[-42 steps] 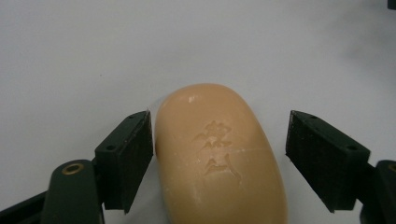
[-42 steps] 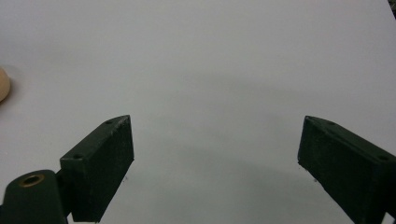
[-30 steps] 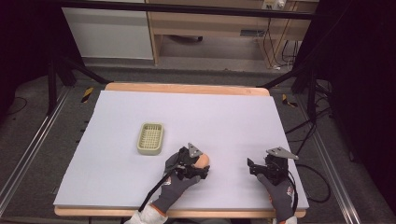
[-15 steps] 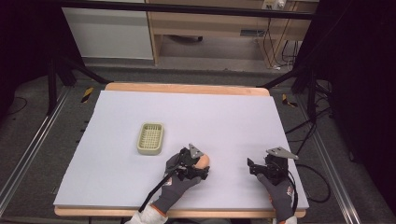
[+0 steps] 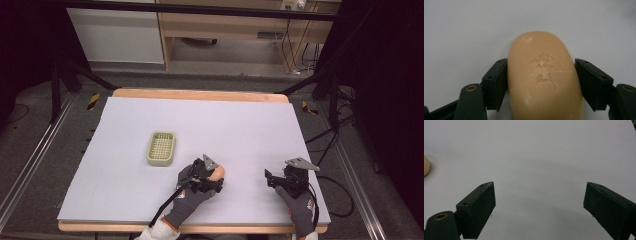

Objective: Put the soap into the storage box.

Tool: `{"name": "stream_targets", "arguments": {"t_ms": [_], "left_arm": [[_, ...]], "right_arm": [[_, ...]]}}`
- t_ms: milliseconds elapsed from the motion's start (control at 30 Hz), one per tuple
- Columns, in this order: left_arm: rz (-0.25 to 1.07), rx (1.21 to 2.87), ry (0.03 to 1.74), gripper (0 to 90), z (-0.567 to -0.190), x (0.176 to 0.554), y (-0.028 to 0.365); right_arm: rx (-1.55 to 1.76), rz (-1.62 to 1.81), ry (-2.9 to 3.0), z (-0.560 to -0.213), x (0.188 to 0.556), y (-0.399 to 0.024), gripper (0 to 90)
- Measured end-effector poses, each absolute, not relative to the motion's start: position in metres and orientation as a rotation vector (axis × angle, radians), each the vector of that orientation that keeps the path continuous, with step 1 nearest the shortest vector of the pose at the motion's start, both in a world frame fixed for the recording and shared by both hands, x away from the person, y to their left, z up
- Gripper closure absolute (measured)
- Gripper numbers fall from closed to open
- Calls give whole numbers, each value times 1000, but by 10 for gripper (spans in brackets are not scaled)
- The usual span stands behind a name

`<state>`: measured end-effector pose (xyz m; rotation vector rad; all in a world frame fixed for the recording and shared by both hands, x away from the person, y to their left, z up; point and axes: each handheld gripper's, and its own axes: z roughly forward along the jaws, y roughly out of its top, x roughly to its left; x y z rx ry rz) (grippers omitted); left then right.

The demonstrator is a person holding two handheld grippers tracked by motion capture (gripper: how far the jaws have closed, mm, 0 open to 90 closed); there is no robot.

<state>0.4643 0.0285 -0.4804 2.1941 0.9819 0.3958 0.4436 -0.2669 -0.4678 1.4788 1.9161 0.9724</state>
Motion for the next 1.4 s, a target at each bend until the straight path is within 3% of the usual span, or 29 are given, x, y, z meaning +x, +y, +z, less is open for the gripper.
{"name": "stream_targets", "arguments": {"t_ms": [533,1400], "left_arm": [[363,2172,974,311,-475,465,35],[404,2123,955,315,-431,462,62]], "right_arm": [[1479,973,1916,-468,444,-267,109],[1471,975,1909,-467,443,-267,108]]}}
